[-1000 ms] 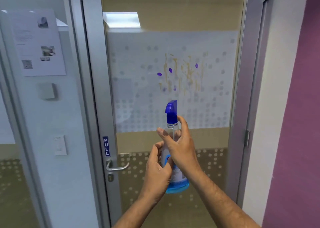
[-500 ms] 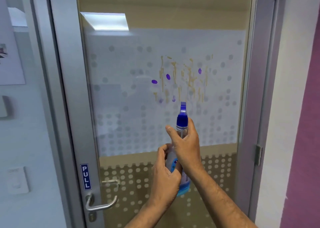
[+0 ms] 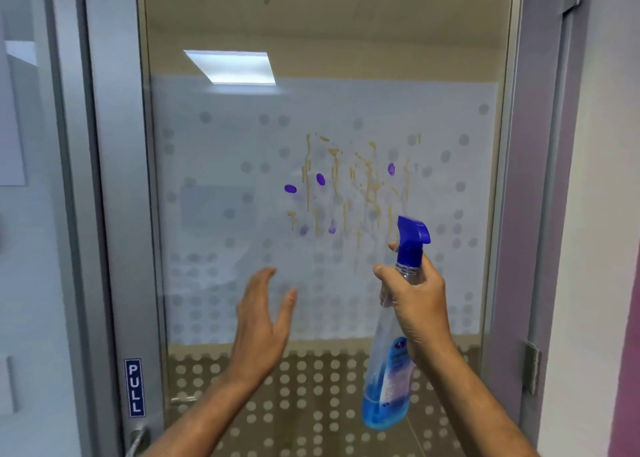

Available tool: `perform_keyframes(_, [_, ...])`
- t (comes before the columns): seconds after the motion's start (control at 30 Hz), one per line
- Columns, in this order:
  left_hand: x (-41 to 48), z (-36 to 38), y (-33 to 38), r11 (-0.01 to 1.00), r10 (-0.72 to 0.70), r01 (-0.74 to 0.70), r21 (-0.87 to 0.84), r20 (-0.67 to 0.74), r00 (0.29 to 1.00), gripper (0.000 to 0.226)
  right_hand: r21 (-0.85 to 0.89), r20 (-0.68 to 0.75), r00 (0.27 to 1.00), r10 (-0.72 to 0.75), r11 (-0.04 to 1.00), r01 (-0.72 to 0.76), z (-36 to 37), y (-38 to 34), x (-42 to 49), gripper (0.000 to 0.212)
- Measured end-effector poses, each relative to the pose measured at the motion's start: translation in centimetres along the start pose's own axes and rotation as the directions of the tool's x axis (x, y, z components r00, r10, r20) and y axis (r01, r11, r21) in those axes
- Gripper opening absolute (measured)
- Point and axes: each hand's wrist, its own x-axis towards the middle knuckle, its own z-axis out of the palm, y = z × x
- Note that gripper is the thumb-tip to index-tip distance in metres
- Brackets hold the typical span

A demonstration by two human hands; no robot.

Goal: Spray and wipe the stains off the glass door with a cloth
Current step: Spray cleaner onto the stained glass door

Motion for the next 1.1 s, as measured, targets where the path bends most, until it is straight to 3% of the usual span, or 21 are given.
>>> perform_keyframes(0.1, [4.4,0.1,-2.1,0.984,0.083,-0.061,0.168,-0.125,0.989,0.073,0.022,-0.019,1.0,0.024,0.999,-0.023,-0.8,-0.1,0.9,0.034])
perform_keyframes(0.27, [9.4,1.0,-4.1,0.949,0.213,-0.145,0.281,-0.231,0.949,0.072,0.064,-0.057,0.997,0.047,0.997,-0.043,-0.7,0.1,1.9,0.034])
perform_keyframes(0.7, [15.8,2.7,-7.3,0.875,0.402,-0.251,0.414,-0.334,0.853,0.067,0.056,-0.149,0.988,-0.049,0.997,0.058,-2.2,-1.7,5.1,0.027])
perform_keyframes(0.9, [16.6,3.6,-8.4,0.818,0.472,-0.23,0.527,-0.388,0.791,0.065,0.052,-0.169,0.984,-0.063,0.996,0.073,-1.9,-2.0,6.7,0.027])
perform_keyframes(1.1, [16.8,3.6,-8.2,0.804,0.478,-0.209,0.556,-0.397,0.783,0.064,0.057,-0.175,0.982,-0.072,0.995,0.083,-1.7,-3.1,8.0,0.024])
